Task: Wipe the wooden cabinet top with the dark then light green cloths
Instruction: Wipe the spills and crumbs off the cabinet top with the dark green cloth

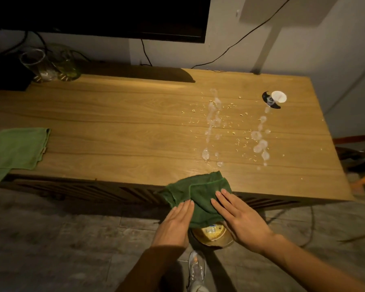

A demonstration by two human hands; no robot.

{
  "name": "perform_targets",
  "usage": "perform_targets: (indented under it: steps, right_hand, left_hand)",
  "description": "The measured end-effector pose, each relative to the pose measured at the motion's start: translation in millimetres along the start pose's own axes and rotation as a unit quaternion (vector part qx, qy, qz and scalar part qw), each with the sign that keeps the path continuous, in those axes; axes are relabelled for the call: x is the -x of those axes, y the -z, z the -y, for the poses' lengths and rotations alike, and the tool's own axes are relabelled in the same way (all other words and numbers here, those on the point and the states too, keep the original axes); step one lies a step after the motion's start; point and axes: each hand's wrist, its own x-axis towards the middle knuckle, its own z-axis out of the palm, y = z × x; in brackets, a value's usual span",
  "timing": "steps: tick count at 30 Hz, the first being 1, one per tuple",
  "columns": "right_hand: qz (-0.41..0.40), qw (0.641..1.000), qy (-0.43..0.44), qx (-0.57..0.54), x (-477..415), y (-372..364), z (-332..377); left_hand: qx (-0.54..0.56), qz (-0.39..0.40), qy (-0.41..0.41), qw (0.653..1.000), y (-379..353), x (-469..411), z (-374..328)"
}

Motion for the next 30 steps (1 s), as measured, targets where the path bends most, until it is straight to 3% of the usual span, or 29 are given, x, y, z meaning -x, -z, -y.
perform_targets:
  steps: [9, 16, 21, 26, 30]
  right_hand:
    - [0.141, 0.97, -0.112, -0.166, 16, 11, -25]
    - [0.192, 0.948, -0.099, -0.235, 5, 39, -47]
    - [0.196, 0.924, -0.116, -0.307, -7, 74, -66]
    - [0.256, 0.889, -0.13, -0.357, -23, 107, -83]
    - [0.277, 0.889, -0.113, -0.346, -48, 151, -103]
  left_hand:
    - [0.001, 0.117, 0.017, 0.993, 13, -20, -19]
    - [0.024, 0.235, 0.089, 0.968, 54, -44, -35]
    - [0.083, 0.275, 0.113, 0.951, 100, -62, -54]
    - [0.127, 0.321, 0.125, 0.93, 144, -75, -66]
    - [0.145, 0.316, 0.109, 0.931, 185, -96, -63]
